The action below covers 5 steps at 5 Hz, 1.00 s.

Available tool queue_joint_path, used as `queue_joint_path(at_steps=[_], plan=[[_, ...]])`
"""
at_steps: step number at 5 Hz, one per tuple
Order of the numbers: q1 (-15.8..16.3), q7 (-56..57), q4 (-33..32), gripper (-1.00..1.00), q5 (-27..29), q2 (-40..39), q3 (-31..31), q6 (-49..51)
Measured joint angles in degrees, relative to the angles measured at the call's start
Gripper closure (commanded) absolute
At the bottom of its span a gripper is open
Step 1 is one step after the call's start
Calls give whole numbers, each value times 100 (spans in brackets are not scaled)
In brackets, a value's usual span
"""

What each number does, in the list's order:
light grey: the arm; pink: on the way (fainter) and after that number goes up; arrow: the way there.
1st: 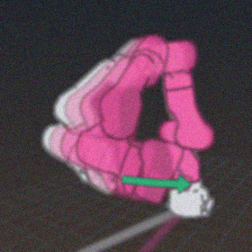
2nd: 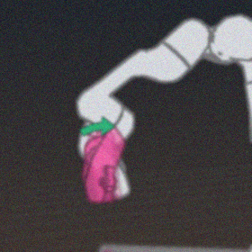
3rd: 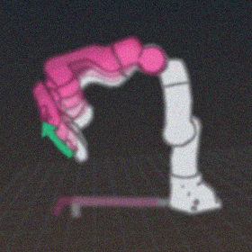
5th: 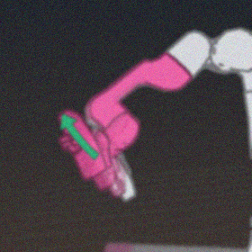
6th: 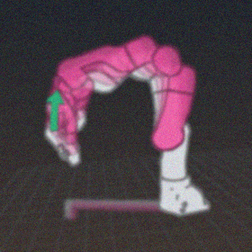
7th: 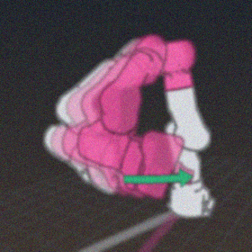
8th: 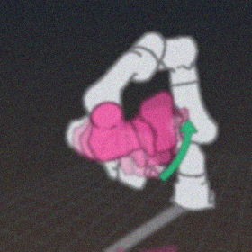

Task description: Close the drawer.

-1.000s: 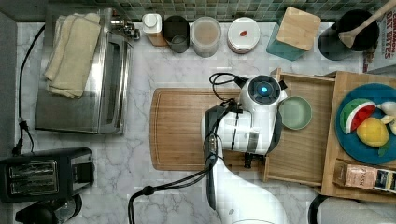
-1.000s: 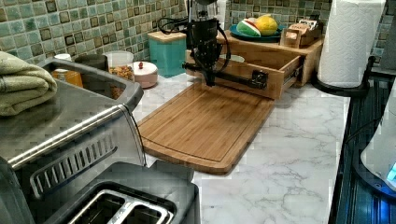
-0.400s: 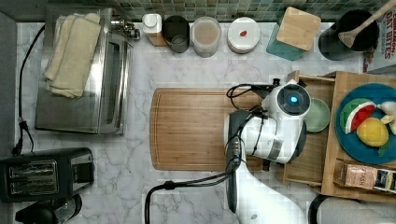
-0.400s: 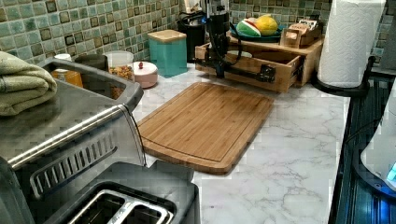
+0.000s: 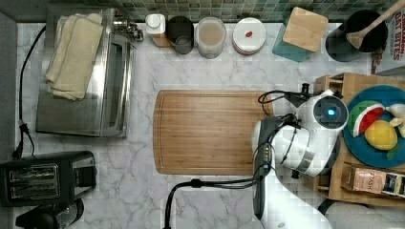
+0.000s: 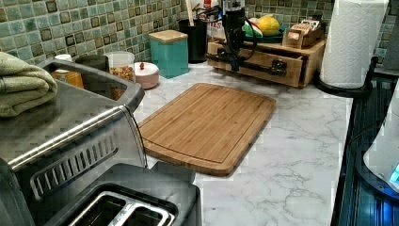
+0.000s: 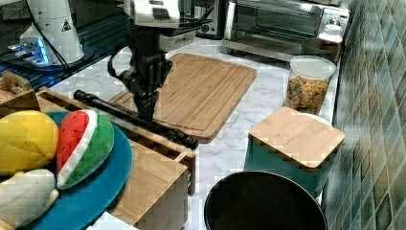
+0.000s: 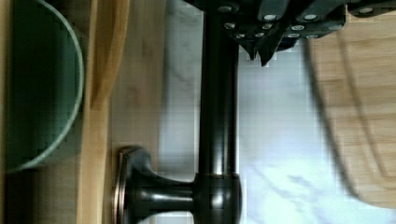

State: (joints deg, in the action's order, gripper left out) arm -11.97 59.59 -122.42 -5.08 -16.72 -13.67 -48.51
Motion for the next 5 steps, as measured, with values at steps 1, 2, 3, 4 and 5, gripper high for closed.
queue_joint_path(at_steps=[1,2,3,4,5], plan=[[-42,0,168,100,-4,-161,-221,-45],[-20,0,414,100,-20,-267,-315,316],[92,-6,504,100,-91,-276,-427,515],[150,-6,504,100,-200,-278,-450,526],[201,-6,515,100,-292,-297,-471,534]])
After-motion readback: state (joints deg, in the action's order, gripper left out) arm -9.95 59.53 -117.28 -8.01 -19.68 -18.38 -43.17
